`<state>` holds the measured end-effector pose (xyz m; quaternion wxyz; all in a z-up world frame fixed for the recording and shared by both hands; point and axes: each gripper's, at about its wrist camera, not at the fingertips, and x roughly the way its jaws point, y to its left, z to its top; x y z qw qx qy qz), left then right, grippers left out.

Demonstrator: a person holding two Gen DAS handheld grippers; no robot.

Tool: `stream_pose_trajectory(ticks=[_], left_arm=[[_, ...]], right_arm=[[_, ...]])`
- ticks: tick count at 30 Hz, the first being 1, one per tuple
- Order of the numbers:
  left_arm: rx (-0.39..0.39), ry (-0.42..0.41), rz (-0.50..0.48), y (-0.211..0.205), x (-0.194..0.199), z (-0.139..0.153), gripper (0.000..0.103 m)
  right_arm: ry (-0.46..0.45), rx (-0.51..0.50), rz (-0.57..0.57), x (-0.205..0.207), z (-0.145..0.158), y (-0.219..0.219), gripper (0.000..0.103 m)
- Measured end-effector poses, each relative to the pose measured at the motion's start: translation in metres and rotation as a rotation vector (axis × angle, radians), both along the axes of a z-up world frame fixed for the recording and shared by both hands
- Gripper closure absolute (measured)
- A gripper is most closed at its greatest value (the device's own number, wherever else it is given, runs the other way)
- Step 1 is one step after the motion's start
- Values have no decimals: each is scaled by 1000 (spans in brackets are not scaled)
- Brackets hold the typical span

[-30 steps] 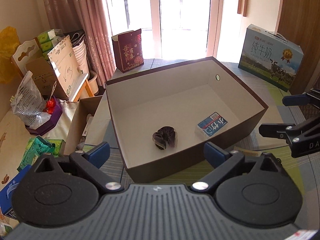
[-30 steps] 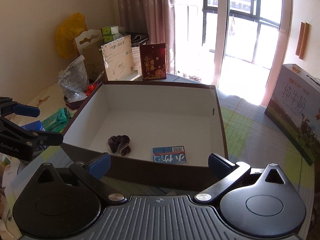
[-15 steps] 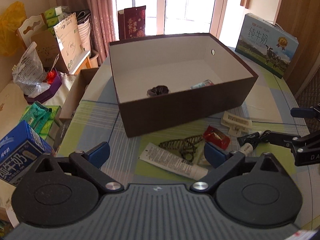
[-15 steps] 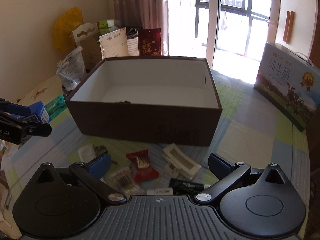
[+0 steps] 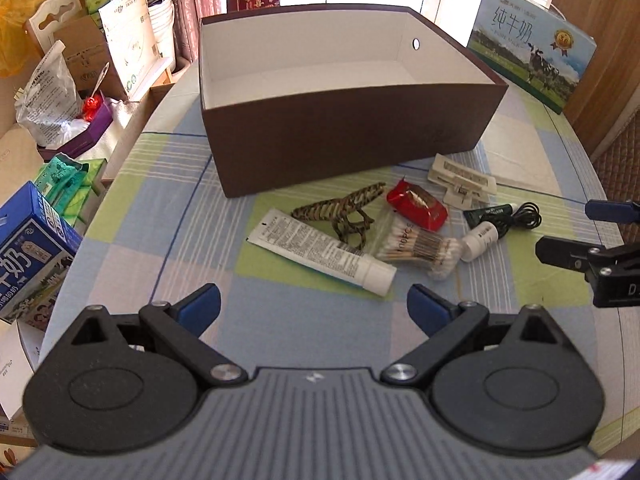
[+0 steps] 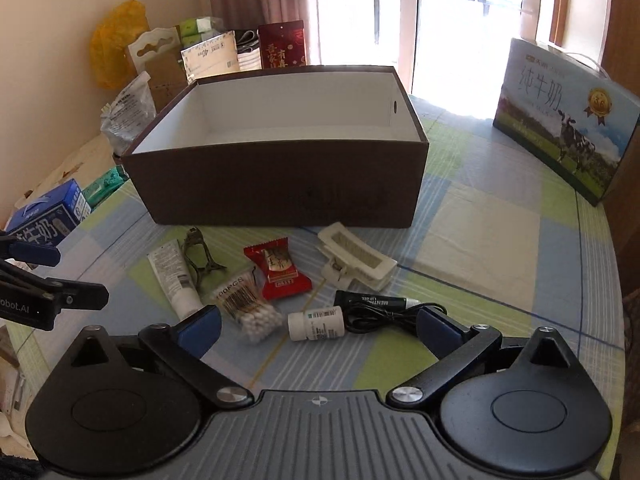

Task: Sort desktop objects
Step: 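Withdraw both tools from the box toward the white cream tube and black cable, then grasp the white cream tube with the left tool while the right tool grasps the black cable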

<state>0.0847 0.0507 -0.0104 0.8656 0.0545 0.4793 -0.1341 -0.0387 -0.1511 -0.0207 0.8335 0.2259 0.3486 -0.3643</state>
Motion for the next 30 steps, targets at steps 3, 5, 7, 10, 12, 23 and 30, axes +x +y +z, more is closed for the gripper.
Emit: stream_pose_trajectory(ticks=[3, 5, 7, 10, 12, 23, 30], left_arm=[[8, 3, 7, -1, 0, -3, 6], [11, 9, 14, -1, 1, -6, 6], [14, 13, 21, 0, 2, -9, 6], [18, 24, 26, -1, 4, -15, 8], [17, 34, 29, -2, 5, -19, 8], [-19, 68, 70, -7, 24, -37, 9], [-45, 75, 85, -17, 46, -49, 12]], right_arm=[[12, 19, -11, -2, -7, 0, 2], [23, 31, -14, -3, -12, 0, 2], [33, 40, -17, -4, -17, 0, 2], [49, 50, -25, -6, -24, -1, 2], [54, 59, -36, -7, -28, -3, 2], [84, 96, -86, -15, -45, -21, 2], [90, 117, -123, -22, -53, -31, 2]])
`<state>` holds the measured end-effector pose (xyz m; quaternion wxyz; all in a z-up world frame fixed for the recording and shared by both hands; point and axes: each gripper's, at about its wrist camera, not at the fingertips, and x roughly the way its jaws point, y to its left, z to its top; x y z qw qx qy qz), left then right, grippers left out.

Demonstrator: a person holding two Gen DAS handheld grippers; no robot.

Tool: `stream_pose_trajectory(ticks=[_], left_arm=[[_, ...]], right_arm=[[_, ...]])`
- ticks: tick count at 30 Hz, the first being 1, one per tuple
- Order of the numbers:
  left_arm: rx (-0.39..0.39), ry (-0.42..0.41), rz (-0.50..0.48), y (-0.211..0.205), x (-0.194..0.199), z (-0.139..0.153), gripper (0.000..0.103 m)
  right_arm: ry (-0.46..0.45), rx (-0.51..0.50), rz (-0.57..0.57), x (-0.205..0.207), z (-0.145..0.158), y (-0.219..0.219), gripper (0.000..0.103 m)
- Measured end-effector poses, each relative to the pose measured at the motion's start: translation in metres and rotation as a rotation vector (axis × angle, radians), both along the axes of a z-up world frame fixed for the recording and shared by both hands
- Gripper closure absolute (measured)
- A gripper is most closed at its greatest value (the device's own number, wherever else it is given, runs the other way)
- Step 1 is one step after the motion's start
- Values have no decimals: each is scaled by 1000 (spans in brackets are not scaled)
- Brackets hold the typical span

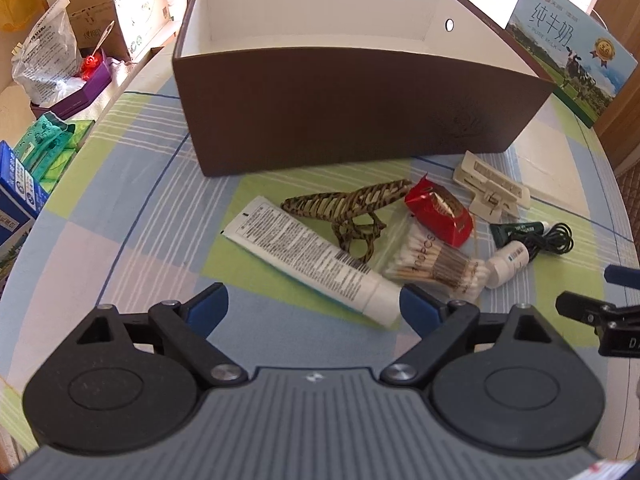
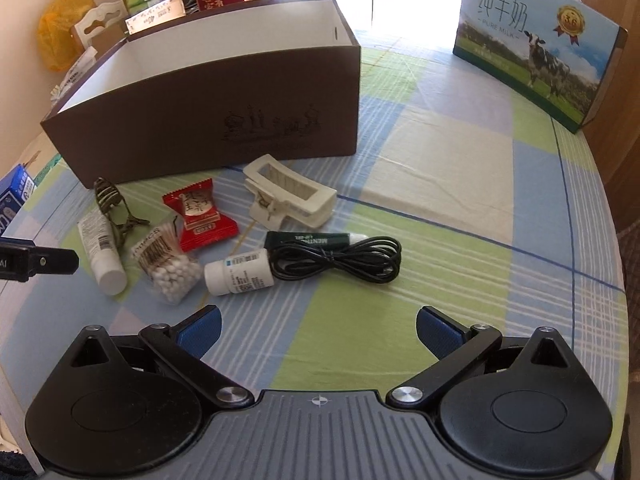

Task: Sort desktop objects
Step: 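Grasp the white cream tube with the left tool while the right tool grasps the black cable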

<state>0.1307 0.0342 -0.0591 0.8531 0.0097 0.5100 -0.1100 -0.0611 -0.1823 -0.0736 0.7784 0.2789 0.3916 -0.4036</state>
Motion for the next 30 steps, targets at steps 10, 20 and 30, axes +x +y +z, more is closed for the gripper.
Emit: stream_pose_trajectory(ticks=[10, 20, 30], left_arm=[[34, 26, -5, -11, 30, -26, 24], [13, 35, -10, 23, 25, -29, 59], [96, -1, 59, 58, 32, -29, 71]], right_arm=[[8, 18, -42, -9, -7, -9, 2], [3, 9, -38, -9, -10, -13, 2], [-40, -12, -78, -6, -16, -29, 2]])
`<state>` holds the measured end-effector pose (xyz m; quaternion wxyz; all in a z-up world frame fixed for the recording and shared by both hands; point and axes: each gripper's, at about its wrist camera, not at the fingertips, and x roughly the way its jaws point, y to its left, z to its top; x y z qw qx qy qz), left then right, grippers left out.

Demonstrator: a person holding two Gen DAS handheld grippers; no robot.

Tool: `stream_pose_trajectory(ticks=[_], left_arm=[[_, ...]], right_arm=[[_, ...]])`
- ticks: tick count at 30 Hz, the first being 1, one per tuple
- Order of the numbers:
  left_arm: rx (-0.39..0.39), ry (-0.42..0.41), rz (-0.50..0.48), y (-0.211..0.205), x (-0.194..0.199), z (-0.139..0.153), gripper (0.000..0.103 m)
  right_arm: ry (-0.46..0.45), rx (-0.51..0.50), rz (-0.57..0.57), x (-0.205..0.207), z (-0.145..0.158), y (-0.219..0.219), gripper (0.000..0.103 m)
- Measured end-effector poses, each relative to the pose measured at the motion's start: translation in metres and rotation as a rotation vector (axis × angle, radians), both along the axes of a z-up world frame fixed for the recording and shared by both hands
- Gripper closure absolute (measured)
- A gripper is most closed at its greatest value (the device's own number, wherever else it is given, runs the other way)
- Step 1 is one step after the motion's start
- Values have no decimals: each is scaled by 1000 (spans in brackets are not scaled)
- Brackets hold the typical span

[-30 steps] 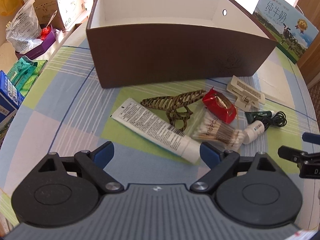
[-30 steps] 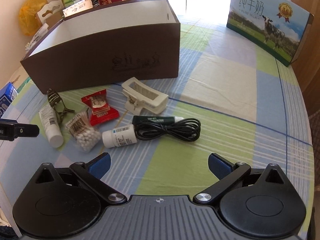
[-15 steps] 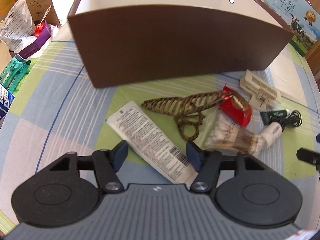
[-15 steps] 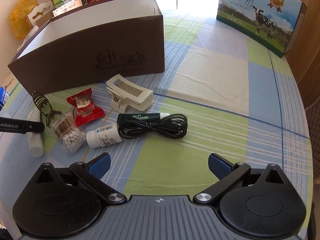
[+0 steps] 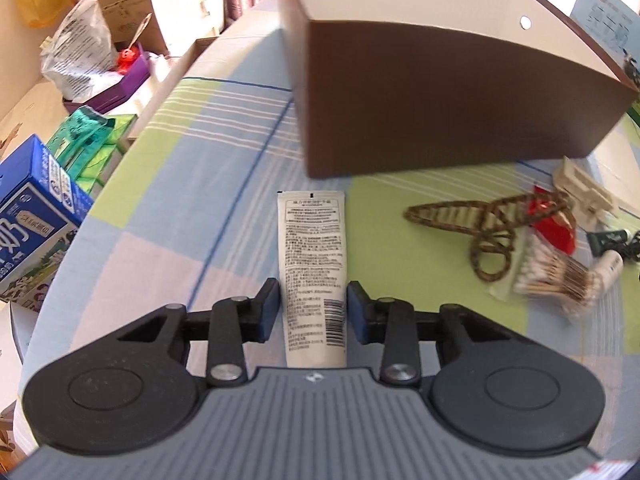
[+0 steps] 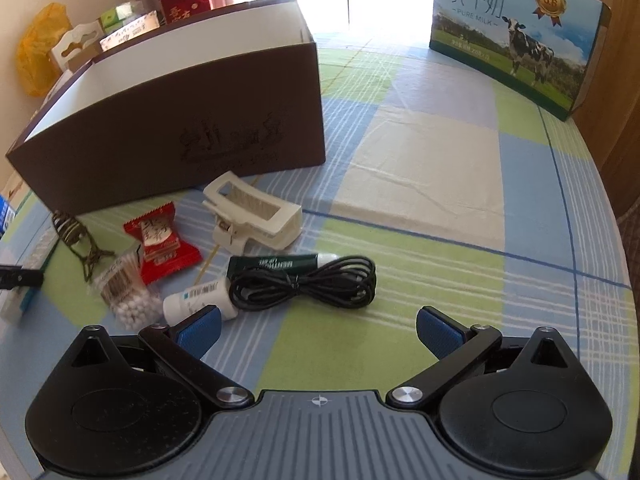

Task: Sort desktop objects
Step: 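Grasp the white cream tube with the left tool while the right tool grasps the black cable, then lift and carry the cream tube with the left tool while the right tool carries the cable into the box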

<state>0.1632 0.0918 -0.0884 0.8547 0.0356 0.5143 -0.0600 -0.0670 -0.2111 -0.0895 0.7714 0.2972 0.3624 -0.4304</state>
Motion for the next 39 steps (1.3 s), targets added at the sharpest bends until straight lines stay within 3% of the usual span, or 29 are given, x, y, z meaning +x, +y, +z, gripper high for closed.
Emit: stream_pose_trajectory(ticks=[11, 19, 22, 32, 39], left_arm=[[9, -13, -7, 1, 0, 0, 67], [17, -17, -19, -4, 0, -1, 60], [17, -17, -26, -6, -1, -2, 60], [18, -16, -43, -5, -2, 0, 60], [23, 8, -70, -4, -14, 2, 73]], right_arm=[[51, -79, 101, 20, -25, -10, 2], [94, -92, 88, 42, -36, -11, 2], [70, -80, 69, 39, -36, -12, 9], [66, -52, 71, 13, -32, 1, 9], [69, -44, 81, 1, -30, 17, 9]])
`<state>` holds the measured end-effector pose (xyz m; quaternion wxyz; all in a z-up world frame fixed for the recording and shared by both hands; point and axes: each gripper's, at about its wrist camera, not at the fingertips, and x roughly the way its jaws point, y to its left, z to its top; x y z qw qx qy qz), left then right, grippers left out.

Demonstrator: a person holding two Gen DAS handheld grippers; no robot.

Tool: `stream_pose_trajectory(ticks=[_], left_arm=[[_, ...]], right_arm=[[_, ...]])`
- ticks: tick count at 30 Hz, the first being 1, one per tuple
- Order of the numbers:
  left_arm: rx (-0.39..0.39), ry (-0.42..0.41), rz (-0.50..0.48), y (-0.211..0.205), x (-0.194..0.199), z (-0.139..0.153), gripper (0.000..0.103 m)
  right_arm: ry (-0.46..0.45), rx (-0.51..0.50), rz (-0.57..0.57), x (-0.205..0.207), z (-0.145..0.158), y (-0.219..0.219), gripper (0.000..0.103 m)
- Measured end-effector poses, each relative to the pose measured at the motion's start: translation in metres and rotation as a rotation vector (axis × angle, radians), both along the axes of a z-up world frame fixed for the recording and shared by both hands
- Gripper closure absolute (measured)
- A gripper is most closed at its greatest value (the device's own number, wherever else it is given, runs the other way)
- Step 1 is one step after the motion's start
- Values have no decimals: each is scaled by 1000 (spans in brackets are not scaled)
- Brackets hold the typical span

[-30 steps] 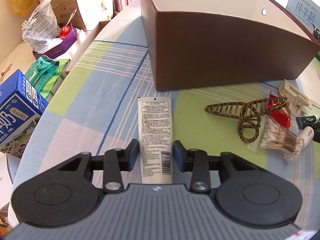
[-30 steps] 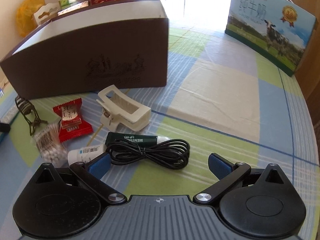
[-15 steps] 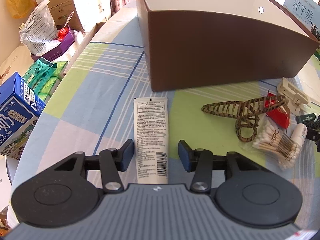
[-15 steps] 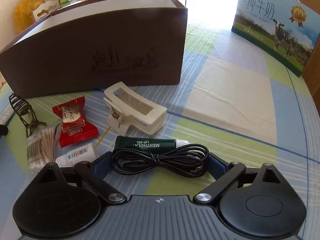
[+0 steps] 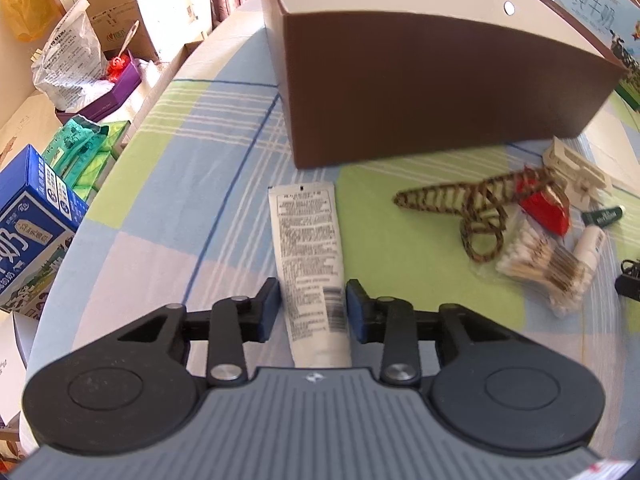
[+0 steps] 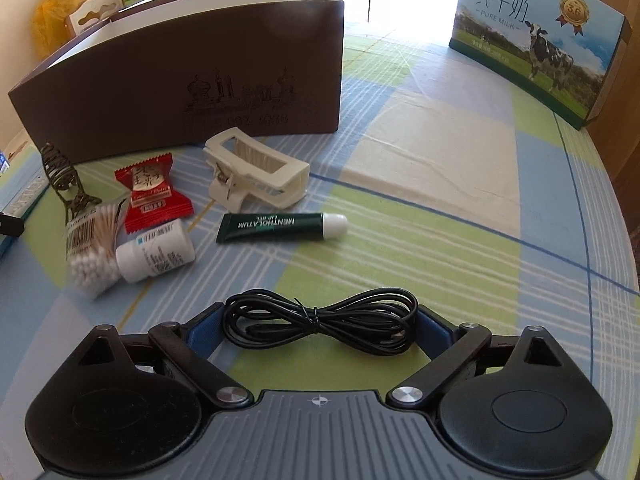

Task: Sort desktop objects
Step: 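Lift and carry the cream tube with the left tool while the right tool carries the cable into the box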

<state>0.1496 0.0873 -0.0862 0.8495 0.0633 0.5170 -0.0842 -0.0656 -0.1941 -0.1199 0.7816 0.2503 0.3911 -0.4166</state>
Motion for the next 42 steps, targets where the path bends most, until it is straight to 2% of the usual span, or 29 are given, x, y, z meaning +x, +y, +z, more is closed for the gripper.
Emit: stream_pose_trajectory(ticks=[7, 13, 15, 16, 17, 27, 32, 42], left_arm=[[-3, 19, 4, -3, -8, 0, 72], [9, 26, 34, -3, -5, -2, 58], [9, 18, 30, -3, -7, -2, 58], [5, 13, 23, -2, -8, -2, 62], [-3, 5, 9, -2, -10, -2, 74], [-63, 20, -35, 1, -37, 2, 75], [-83, 21, -56, -2, -50, 8, 75], [-127, -46, -96, -13, -59, 40, 75]], right_arm=[[-1, 0, 2, -3, 0, 5, 9], [-3, -3, 1, -4, 0, 5, 9], [-4, -5, -3, -4, 0, 5, 9], [-4, -6, -6, -4, 0, 6, 9], [-4, -7, -8, -3, 0, 6, 9], [2, 15, 12, -2, 1, 14, 10], [-33, 25, 34, 3, 8, 24, 10], [-110, -13, 62, 15, 41, 27, 10]])
